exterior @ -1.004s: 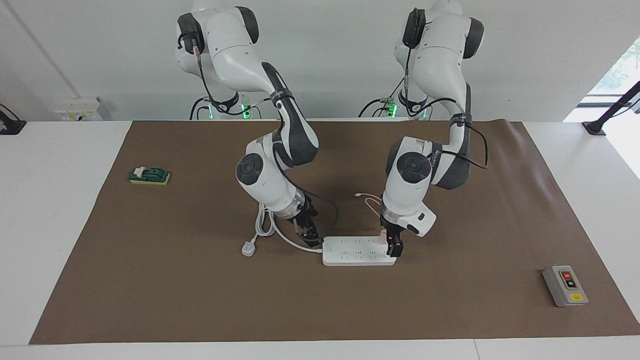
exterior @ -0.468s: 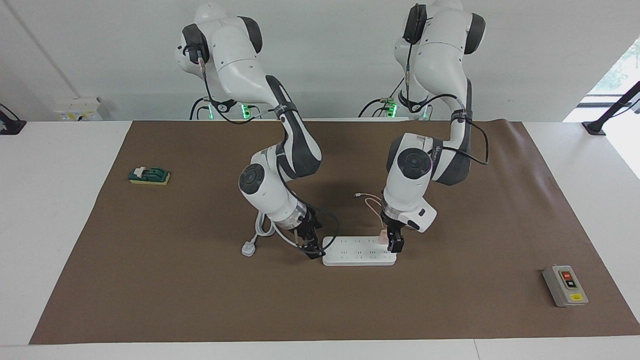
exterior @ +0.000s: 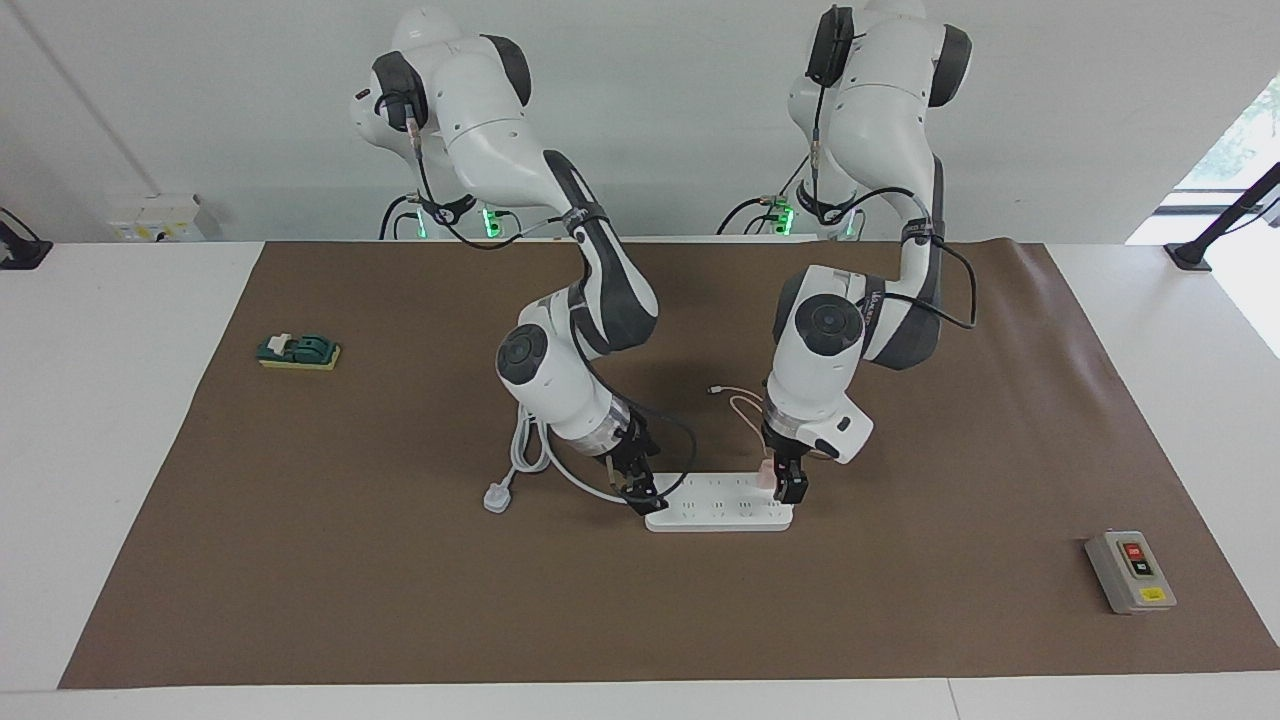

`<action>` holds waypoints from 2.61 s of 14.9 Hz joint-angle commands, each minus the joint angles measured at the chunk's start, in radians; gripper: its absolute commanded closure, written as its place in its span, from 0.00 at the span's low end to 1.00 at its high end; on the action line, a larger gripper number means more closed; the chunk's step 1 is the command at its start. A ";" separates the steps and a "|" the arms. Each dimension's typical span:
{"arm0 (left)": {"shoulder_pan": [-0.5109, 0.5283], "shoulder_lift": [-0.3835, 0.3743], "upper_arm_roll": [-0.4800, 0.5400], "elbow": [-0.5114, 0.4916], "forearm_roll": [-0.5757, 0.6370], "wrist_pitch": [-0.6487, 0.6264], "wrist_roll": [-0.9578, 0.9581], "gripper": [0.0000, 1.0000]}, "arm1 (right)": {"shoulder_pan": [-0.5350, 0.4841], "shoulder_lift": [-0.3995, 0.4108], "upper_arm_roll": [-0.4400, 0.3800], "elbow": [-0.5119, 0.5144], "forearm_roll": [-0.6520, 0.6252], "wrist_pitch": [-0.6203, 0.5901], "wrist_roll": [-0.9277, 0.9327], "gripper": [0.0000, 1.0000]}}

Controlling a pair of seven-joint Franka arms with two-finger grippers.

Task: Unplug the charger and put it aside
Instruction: 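Press the right gripper down on the power strip to brace it, then pull the pink charger out of the strip with the left gripper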

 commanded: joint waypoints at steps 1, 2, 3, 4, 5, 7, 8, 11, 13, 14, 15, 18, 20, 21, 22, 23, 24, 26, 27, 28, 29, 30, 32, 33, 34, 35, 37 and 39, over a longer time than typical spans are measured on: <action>-0.006 -0.022 0.007 -0.036 0.019 0.024 -0.015 0.20 | -0.003 0.039 0.000 0.030 -0.007 0.023 -0.025 0.00; -0.008 -0.021 0.007 -0.036 0.019 0.022 -0.015 0.27 | -0.004 0.043 0.000 0.033 -0.016 0.023 -0.026 0.00; -0.009 -0.021 0.007 -0.038 0.021 0.022 -0.015 0.34 | -0.006 0.051 0.000 0.037 -0.024 0.023 -0.026 0.00; -0.009 -0.021 0.007 -0.038 0.021 0.021 -0.015 0.45 | -0.008 0.053 0.000 0.037 -0.025 0.024 -0.032 0.00; -0.011 -0.021 0.007 -0.038 0.022 0.021 -0.013 0.69 | -0.011 0.054 0.000 0.044 -0.025 0.023 -0.038 0.00; -0.011 -0.022 0.007 -0.036 0.022 0.021 -0.013 0.87 | -0.018 0.068 -0.002 0.082 -0.045 0.003 -0.045 0.00; -0.009 -0.022 0.007 -0.036 0.021 0.019 -0.013 0.89 | -0.020 0.076 -0.002 0.098 -0.059 -0.010 -0.043 0.00; -0.009 -0.024 0.007 -0.033 0.021 0.013 -0.010 0.89 | -0.032 0.114 -0.002 0.162 -0.059 -0.028 -0.043 0.00; -0.009 -0.024 0.007 -0.033 0.021 0.010 -0.009 0.88 | -0.032 0.122 -0.002 0.170 -0.059 -0.028 -0.042 0.00; -0.009 -0.025 0.007 -0.033 0.022 0.010 -0.007 0.88 | -0.032 0.132 -0.002 0.181 -0.059 -0.028 -0.039 0.00; -0.009 -0.025 0.007 -0.032 0.022 0.008 -0.006 0.88 | -0.037 0.151 -0.002 0.211 -0.058 -0.033 -0.032 0.00; -0.009 -0.025 0.007 -0.033 0.021 0.010 -0.007 0.88 | -0.038 0.160 -0.002 0.225 -0.051 -0.040 -0.023 0.11; -0.009 -0.024 0.007 -0.033 0.021 0.010 -0.007 0.88 | -0.041 0.160 0.000 0.227 -0.047 -0.043 -0.019 0.82; -0.009 -0.024 0.007 -0.033 0.021 0.011 -0.007 0.88 | -0.043 0.160 0.000 0.227 -0.047 -0.043 -0.014 1.00; -0.009 -0.024 0.007 -0.033 0.021 0.012 -0.007 0.88 | -0.043 0.160 0.000 0.227 -0.047 -0.048 -0.012 1.00; -0.009 -0.024 0.007 -0.033 0.021 0.012 -0.007 0.88 | -0.041 0.160 -0.002 0.227 -0.047 -0.050 -0.009 1.00; -0.009 -0.024 0.007 -0.033 0.021 0.012 -0.007 0.88 | -0.040 0.160 -0.002 0.225 -0.048 -0.048 -0.009 1.00; -0.009 -0.022 0.007 -0.033 0.022 0.012 -0.006 0.88 | -0.041 0.160 0.000 0.225 -0.045 -0.050 -0.009 1.00; -0.009 -0.024 0.007 -0.032 0.022 0.012 -0.001 0.89 | -0.041 0.160 0.000 0.225 -0.045 -0.048 -0.009 1.00; -0.006 -0.024 0.007 -0.030 0.021 0.008 0.000 0.92 | -0.041 0.160 0.000 0.225 -0.045 -0.048 -0.009 1.00; -0.005 -0.024 0.007 -0.029 0.021 0.007 0.002 1.00 | -0.041 0.160 0.000 0.224 -0.044 -0.048 -0.009 1.00; -0.005 -0.025 0.007 -0.027 0.021 0.004 0.002 1.00 | -0.041 0.160 -0.002 0.224 -0.045 -0.048 -0.009 1.00; -0.005 -0.027 0.007 -0.010 0.022 -0.017 0.000 1.00 | -0.041 0.159 0.000 0.224 -0.044 -0.046 -0.009 1.00; -0.005 -0.029 0.007 0.000 0.021 -0.033 0.000 1.00 | -0.041 0.159 0.000 0.224 -0.044 -0.046 -0.009 1.00; -0.003 -0.030 0.007 0.017 0.021 -0.054 -0.001 1.00 | -0.041 0.160 0.000 0.224 -0.044 -0.046 -0.009 1.00; -0.003 -0.035 0.007 0.031 0.021 -0.080 0.000 1.00 | -0.043 0.159 0.000 0.224 -0.044 -0.046 -0.011 1.00; -0.002 -0.042 0.007 0.062 0.021 -0.139 0.025 1.00 | -0.043 0.159 0.000 0.224 -0.042 -0.046 -0.011 1.00; -0.002 -0.056 0.007 0.085 0.019 -0.192 0.039 1.00 | -0.043 0.159 0.000 0.224 -0.042 -0.046 -0.011 1.00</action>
